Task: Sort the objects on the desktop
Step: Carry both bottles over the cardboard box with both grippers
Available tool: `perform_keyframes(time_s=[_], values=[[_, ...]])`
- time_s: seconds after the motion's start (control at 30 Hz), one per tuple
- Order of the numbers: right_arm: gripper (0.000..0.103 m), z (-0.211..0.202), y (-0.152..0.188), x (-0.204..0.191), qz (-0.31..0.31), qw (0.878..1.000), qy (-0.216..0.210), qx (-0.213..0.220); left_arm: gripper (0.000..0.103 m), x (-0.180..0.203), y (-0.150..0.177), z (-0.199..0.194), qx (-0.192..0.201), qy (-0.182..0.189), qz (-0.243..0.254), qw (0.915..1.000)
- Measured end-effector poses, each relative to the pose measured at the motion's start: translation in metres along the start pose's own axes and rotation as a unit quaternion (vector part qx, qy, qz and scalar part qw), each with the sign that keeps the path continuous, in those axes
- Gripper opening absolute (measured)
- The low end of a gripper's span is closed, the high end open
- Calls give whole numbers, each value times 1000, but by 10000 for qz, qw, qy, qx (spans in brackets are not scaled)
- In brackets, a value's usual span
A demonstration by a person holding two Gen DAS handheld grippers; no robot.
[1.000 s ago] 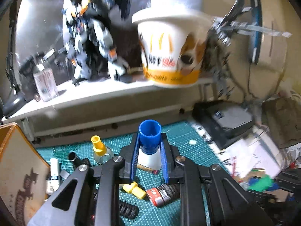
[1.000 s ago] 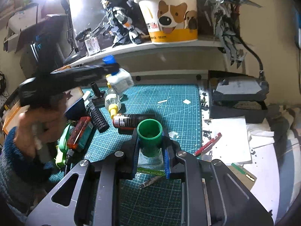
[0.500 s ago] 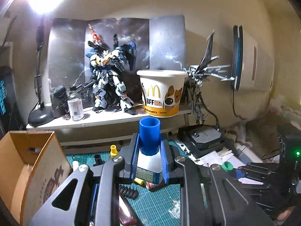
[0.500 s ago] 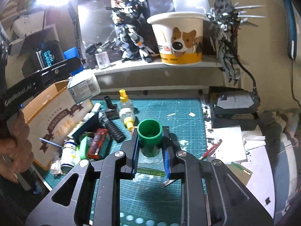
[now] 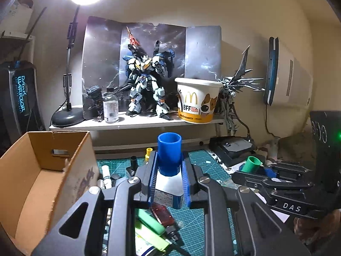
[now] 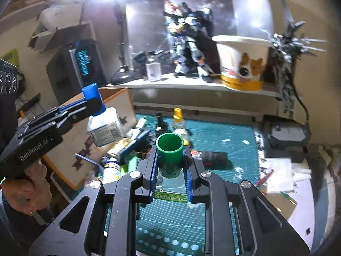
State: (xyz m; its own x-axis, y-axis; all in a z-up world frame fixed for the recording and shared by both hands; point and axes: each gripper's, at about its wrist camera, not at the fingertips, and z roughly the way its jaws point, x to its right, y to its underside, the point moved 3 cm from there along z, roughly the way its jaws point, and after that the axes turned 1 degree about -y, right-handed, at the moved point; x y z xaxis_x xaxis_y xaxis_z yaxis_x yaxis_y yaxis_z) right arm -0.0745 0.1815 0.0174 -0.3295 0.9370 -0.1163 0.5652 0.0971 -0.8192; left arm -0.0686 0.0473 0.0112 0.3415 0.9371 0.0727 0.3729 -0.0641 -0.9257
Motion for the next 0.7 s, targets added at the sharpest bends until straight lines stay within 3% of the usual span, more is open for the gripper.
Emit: perform_keyframes(time_s=[0.23,0.7], values=[[20,5,-15,-26,-244,9994,-235,57,20,-20,-9,-18,116,-201,-45,9997],[20,1,-96,-110,-1151,9875,-892,601,20,-84,-62,-81,525,-816,-90,9952]])
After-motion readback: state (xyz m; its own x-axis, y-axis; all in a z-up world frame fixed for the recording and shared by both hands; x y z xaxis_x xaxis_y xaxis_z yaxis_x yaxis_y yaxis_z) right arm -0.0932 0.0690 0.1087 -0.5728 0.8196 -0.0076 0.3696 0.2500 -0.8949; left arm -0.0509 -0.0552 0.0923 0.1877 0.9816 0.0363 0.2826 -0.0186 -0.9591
